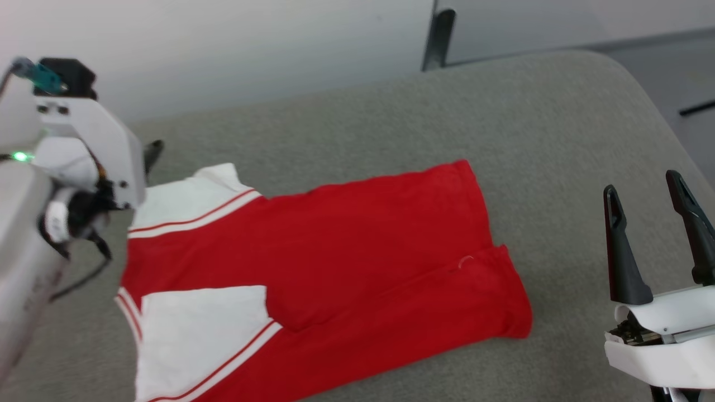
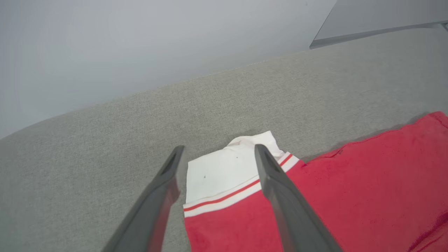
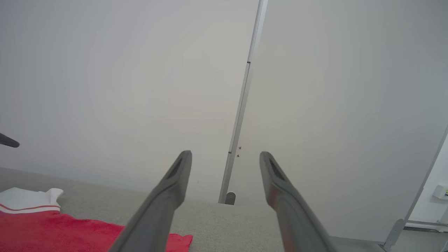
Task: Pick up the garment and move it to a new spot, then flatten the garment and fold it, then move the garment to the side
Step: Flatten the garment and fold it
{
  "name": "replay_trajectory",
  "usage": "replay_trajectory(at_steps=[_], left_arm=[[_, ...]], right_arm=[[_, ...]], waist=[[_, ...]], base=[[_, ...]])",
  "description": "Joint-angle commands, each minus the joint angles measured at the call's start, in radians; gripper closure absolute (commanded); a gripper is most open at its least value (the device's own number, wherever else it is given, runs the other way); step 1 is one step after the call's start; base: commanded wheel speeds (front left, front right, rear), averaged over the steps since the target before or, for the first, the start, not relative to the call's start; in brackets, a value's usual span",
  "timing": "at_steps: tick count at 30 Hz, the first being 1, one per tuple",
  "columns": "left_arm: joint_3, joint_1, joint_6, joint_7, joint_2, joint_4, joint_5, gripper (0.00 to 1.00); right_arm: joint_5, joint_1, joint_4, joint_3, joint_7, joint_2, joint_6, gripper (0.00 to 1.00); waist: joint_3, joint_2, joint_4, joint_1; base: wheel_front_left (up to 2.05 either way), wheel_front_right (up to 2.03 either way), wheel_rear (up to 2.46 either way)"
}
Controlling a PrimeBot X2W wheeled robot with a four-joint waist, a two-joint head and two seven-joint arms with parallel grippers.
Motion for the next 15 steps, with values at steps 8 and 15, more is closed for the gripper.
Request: replay_trajectory(at_steps=[8, 15], left_arm=[[-0.052, -0.143, -0.072, 0.218, 0.032, 0.185, 0.005, 0.00], [-0.092, -0.222, -0.105, 0.325, 0.036, 0.287, 0.033, 0.00]], right_arm=[[0.055, -0.024, -0.029, -0.001, 0.013, 0.013, 0.000, 0.00], [0.087, -0.041, -0.036, 0.010, 0.018, 0.014, 0.000, 0.00]], waist=[[0.149, -0.0001, -0.118, 0.0000], [0.196, -0.0001, -0.131, 0.0000]], base=[[0.00, 0.00, 0.00], [0.00, 0.00, 0.00]])
